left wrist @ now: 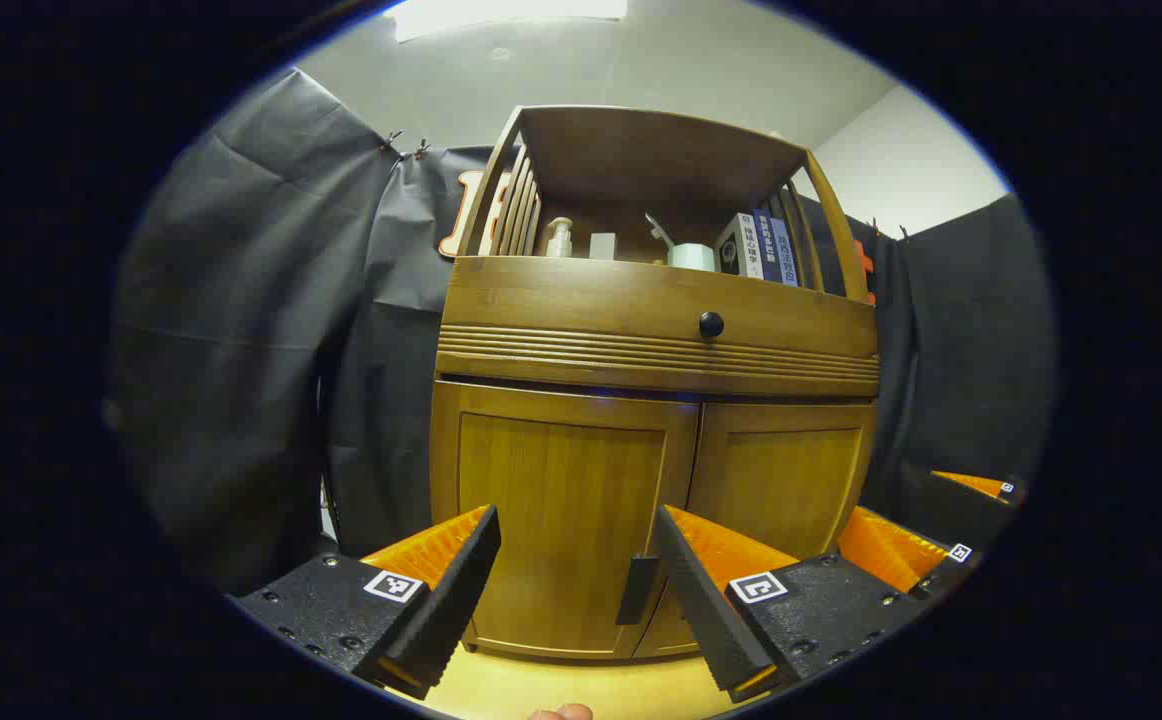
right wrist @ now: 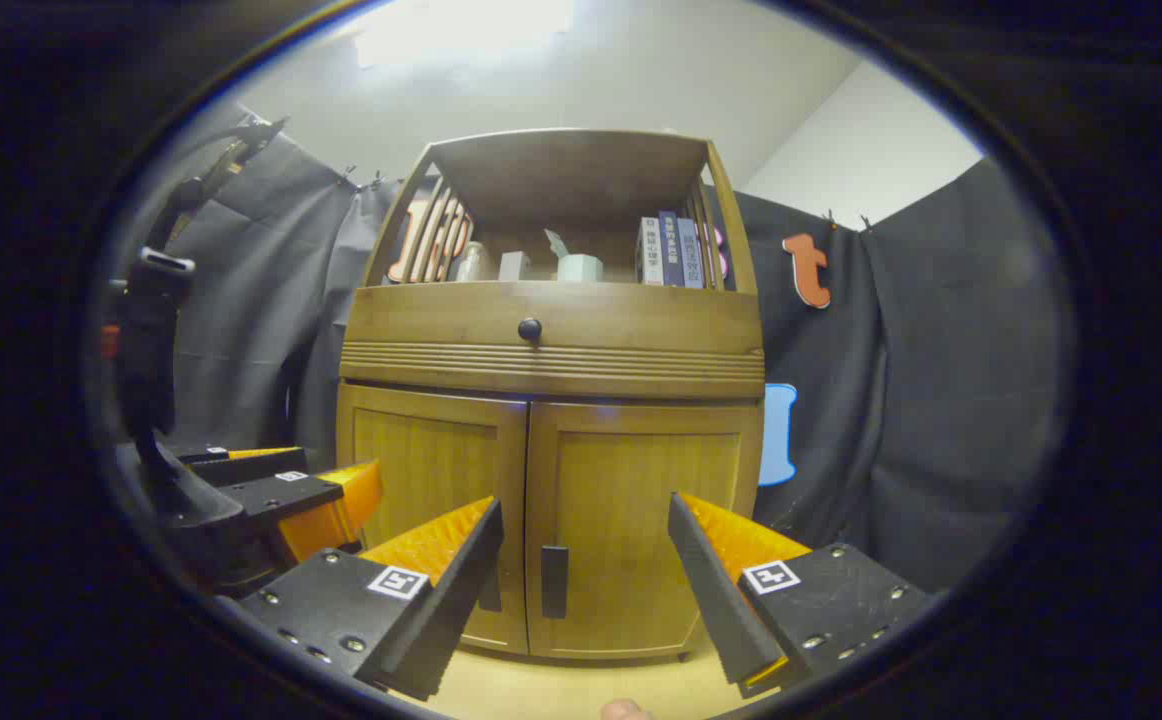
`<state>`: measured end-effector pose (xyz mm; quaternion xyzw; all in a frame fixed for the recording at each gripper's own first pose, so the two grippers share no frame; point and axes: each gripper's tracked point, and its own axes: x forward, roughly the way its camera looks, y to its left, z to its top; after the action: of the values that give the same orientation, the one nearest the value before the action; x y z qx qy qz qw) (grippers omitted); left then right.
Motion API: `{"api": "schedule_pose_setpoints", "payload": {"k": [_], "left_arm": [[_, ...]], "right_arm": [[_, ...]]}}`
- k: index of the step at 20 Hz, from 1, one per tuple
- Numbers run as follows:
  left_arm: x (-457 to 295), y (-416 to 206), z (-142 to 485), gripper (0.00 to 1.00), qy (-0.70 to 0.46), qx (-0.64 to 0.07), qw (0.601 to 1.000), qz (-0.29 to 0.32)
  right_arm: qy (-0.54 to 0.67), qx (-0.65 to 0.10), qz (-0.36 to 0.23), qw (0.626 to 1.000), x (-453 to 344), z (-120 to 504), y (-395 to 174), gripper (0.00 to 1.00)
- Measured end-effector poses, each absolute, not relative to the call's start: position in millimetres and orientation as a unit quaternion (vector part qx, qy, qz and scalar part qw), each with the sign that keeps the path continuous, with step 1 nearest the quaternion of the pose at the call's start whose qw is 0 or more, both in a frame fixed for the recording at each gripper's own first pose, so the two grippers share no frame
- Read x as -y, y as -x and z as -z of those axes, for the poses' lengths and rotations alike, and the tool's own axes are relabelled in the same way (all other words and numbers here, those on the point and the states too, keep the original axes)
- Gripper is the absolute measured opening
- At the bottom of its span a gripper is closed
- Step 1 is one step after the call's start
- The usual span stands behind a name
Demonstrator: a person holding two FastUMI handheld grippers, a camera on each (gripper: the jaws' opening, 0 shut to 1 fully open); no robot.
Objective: Open the right door of the double-door shoe cabinet with the right hand, and open the left door with the left hand.
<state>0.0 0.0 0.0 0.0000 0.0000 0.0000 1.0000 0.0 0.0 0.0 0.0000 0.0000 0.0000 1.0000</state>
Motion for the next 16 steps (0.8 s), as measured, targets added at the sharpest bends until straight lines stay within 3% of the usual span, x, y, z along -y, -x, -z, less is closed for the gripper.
{"api": "schedule_pose_setpoints", "payload": {"k": [1,4,5,16], "left_arm": [[1.4,0.2,-0.6,0.92,-0.003,0.001,1.000,-0.001],[1.8,0.7,0.2,0.95,-0.007,-0.002,1.000,-0.001],[2.2,0.0,-0.5,0.92,-0.007,-0.004,1.000,-0.001],[2.9,-3.3,2.0,0.92,-0.012,-0.015,1.000,-0.012]], "right_arm": [[-0.002,0.001,0.001,1.000,1.4,-1.0,-0.4,0.96],[-0.003,-0.002,0.000,1.000,3.2,1.0,-0.6,0.99],[-0.003,-0.003,-0.001,1.000,3.2,1.3,0.0,0.96],[-0.005,-0.018,-0.003,1.000,9.2,10.9,1.4,0.96]]}}
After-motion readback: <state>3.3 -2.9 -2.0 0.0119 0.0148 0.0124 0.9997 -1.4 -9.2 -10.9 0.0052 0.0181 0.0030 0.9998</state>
